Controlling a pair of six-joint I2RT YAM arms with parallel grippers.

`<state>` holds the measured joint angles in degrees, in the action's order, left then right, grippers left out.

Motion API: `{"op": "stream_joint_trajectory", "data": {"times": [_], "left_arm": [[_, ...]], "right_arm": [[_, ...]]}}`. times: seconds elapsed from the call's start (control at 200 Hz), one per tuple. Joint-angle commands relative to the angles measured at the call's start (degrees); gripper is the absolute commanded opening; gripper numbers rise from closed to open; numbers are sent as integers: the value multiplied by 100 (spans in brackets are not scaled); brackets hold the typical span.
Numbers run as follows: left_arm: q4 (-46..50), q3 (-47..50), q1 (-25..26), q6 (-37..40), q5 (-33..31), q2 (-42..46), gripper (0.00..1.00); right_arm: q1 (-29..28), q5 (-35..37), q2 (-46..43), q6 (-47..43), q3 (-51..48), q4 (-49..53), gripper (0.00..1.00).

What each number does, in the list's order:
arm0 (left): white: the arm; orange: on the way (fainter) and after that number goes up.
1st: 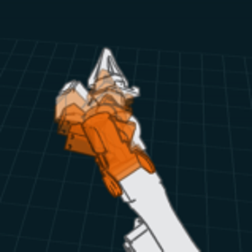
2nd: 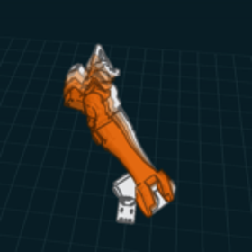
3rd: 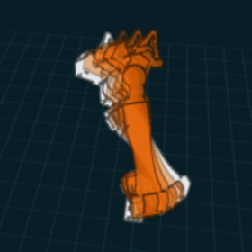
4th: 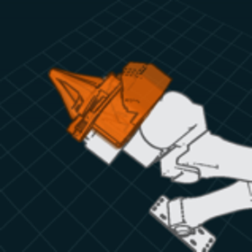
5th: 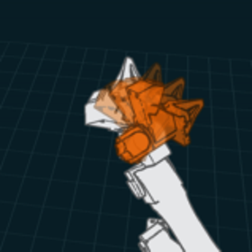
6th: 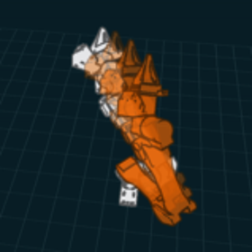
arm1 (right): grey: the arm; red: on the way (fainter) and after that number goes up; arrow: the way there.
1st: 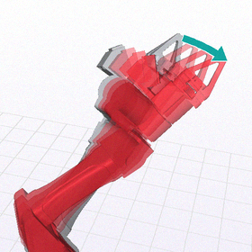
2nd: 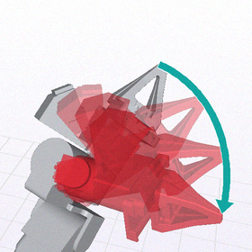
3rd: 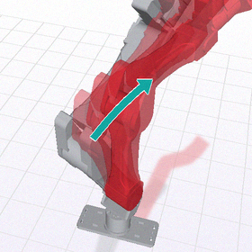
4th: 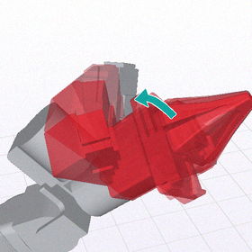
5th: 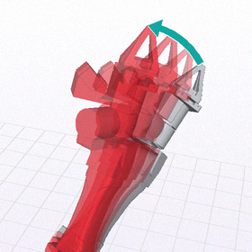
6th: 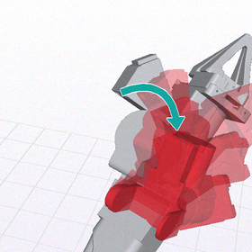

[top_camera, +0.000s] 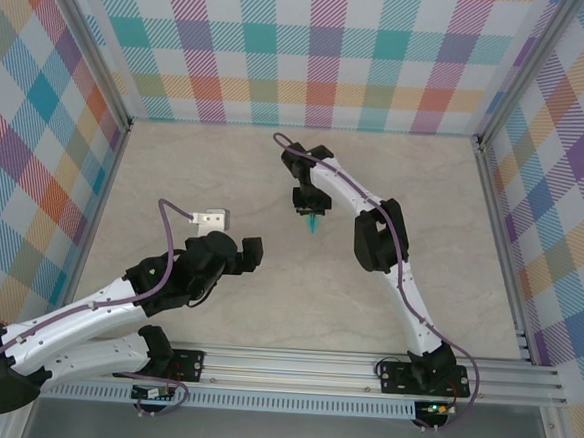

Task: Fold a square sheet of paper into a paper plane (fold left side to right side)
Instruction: Move the paper plane to the top-center of the table.

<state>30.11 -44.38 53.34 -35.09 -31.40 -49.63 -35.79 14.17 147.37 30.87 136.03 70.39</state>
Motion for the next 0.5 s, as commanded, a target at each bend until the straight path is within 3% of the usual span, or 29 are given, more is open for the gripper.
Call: {"op": "stream_joint_trajectory", "data": {"times": [0.0,0.37,0.495], "left_arm": [[127,34,-52,15,-115,94,100],[237,-141,-85,175,-588,124,100],[340,-144,-581,333,-858,140,100]], "right_arm": [[-82,224,-472,-55,-184,174,26],[-380,621,-1985,-377,-1220,-45,47],[-402,765,-3166,-601,-2388,-686,54]]}}
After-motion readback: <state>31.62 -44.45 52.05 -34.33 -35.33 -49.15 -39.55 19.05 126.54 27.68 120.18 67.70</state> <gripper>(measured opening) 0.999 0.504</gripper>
